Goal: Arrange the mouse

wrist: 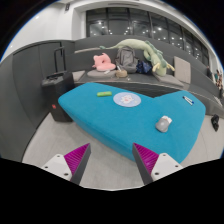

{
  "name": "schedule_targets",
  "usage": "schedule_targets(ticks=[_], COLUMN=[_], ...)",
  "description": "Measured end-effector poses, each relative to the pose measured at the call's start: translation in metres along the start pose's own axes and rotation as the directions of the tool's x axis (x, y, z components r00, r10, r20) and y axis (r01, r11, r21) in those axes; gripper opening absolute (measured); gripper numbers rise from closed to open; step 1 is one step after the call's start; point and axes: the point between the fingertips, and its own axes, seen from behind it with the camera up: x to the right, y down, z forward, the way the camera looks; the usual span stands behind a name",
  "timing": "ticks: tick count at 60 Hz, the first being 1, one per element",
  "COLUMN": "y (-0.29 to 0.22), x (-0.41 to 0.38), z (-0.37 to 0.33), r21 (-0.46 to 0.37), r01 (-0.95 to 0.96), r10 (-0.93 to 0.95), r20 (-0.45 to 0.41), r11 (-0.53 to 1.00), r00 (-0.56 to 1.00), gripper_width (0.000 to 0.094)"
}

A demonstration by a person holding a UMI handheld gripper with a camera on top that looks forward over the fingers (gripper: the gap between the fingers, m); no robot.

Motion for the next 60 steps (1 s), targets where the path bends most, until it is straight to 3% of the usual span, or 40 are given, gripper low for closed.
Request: schedule_targets(ticks=[31,60], y=[0.023,0.012], x=[0.188,0.249], z=[0.022,0.126], r21=[0.021,0.072], r01=[-0.134,-0.114], r10=[0.134,0.13], r20=[-0.315,-0.264], r11=[0.991,0.991], r00=[0.94,0.956], gripper_width=[0.0854,0.0857])
